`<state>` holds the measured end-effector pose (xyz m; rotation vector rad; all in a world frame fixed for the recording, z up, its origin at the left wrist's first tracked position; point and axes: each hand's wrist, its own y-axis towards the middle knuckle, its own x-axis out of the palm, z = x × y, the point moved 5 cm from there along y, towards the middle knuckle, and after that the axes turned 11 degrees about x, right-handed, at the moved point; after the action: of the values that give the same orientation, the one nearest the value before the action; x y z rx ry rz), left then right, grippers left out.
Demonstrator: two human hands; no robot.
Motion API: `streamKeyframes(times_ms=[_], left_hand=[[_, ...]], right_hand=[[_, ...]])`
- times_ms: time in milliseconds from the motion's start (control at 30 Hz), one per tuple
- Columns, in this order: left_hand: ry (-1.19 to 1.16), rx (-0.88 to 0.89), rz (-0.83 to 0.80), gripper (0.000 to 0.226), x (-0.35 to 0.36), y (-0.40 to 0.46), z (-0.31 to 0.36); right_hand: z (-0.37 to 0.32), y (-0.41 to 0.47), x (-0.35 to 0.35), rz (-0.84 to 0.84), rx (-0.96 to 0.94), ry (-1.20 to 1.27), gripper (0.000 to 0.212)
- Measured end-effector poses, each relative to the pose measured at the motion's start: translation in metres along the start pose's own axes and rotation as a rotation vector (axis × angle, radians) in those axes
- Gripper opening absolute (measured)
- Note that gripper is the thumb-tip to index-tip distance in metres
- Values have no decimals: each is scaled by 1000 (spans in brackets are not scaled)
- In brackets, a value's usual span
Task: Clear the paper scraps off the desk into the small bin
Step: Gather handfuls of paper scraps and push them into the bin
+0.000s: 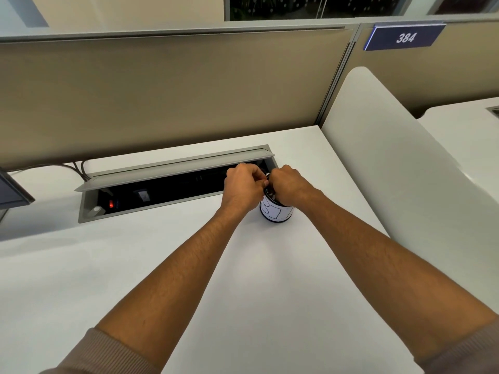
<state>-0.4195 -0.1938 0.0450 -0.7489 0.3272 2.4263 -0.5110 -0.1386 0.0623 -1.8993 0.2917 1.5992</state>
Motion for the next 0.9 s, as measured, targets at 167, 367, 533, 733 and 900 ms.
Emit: streamKeyframes(times_ms=[167, 367, 533, 733, 900], left_hand=[[74, 41, 45, 5, -3, -8, 8], [86, 39, 108, 9, -25, -26, 14], [95, 46, 118, 13, -47, -54, 8], [94, -2, 137, 15, -75, -107, -20], [96, -38, 193, 15, -108, -166, -51]], right_hand=[[6, -9, -7, -10, -10, 39, 19], [21, -25, -20, 108, 45, 160, 37], [29, -55, -23, 362, 66, 402, 31], [6, -106, 0, 465, 72, 662, 22], [-36, -139, 42, 377, 25, 806, 21]])
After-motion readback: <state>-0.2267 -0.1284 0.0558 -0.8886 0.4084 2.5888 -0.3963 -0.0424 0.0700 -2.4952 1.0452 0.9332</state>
